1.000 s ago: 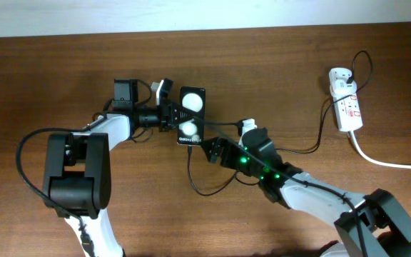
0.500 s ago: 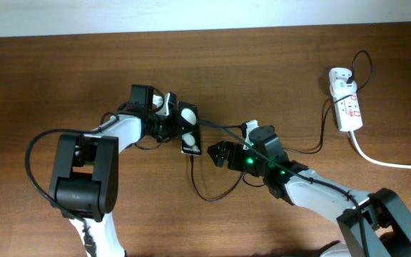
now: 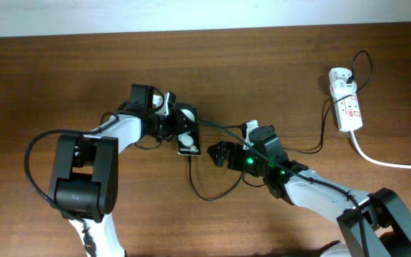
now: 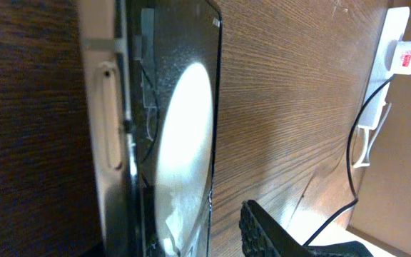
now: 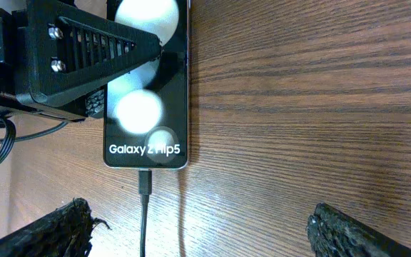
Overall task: Plug charger to phone and switch on socket
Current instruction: 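Lower the plugged phone flat onto the table with the left gripper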
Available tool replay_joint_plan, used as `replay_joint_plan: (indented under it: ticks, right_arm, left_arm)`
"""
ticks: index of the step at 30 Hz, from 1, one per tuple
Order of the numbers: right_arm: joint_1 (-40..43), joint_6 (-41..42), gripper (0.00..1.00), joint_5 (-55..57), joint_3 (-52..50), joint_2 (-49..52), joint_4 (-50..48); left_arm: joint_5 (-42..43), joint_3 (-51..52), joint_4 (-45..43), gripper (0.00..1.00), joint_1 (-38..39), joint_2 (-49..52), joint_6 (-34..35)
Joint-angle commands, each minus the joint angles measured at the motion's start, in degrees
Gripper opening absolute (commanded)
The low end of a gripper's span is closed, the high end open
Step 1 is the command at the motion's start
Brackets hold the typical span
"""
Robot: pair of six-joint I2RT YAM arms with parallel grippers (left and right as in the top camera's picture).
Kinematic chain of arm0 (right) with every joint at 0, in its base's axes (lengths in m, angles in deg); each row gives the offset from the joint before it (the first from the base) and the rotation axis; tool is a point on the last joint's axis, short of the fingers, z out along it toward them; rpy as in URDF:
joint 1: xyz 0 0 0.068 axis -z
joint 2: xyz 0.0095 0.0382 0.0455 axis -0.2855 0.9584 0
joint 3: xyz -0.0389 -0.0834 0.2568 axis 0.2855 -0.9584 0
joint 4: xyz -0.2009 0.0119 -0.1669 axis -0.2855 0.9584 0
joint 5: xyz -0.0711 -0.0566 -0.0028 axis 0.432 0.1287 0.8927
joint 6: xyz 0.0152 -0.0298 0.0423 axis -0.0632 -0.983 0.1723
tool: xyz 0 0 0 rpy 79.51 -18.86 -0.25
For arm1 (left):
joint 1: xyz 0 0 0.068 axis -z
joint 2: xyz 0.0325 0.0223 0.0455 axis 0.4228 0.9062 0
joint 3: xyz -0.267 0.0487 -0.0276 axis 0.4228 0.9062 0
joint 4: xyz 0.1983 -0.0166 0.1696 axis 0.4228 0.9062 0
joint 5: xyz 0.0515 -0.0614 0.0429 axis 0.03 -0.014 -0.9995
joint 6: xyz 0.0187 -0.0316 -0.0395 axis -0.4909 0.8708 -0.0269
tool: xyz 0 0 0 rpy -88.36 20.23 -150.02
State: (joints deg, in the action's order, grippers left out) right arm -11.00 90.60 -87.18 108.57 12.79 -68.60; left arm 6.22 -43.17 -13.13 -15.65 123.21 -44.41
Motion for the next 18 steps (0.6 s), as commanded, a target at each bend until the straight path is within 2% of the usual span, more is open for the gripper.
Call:
replay_joint_plan:
  ticks: [1,2,4,13,16,18]
  right_arm:
    - [0.24,-0.63,0.99,-0.70,0.04,-0.81,-0.15]
    - [0.24,-0.63,0.99,-0.70,0.04,-0.81,-0.15]
    - [0.24,-0.63,0.99,-0.70,0.04,-0.81,-0.15]
    - [0.24,-0.63,0.99,-0.70,0.04,-0.81,-0.15]
    - [0.24,-0.63,0.98,-0.70,0.04,-0.81,-0.15]
    - [0.24,-0.63,0.99,-0.70,0.04,-0.81,-0.15]
  left_arm:
    - [-1.14,-0.04,0.13,0.48,0.11,-0.98,-0.37]
    - [-1.14,-0.04,0.13,0.54,0.11,-0.98,-0.37]
    - [-1.14,-0.04,0.13,0.59,0.13,-0.98,-0.37]
    - [-1.16,-0.04,0.13,0.58,0.13,-0.98,-0.37]
    - [-1.16,-0.04,0.13,0.64,0.13,-0.98,-0.37]
    - [-2.60,-0.04,0.35,0.73,0.13,-0.98,-0.37]
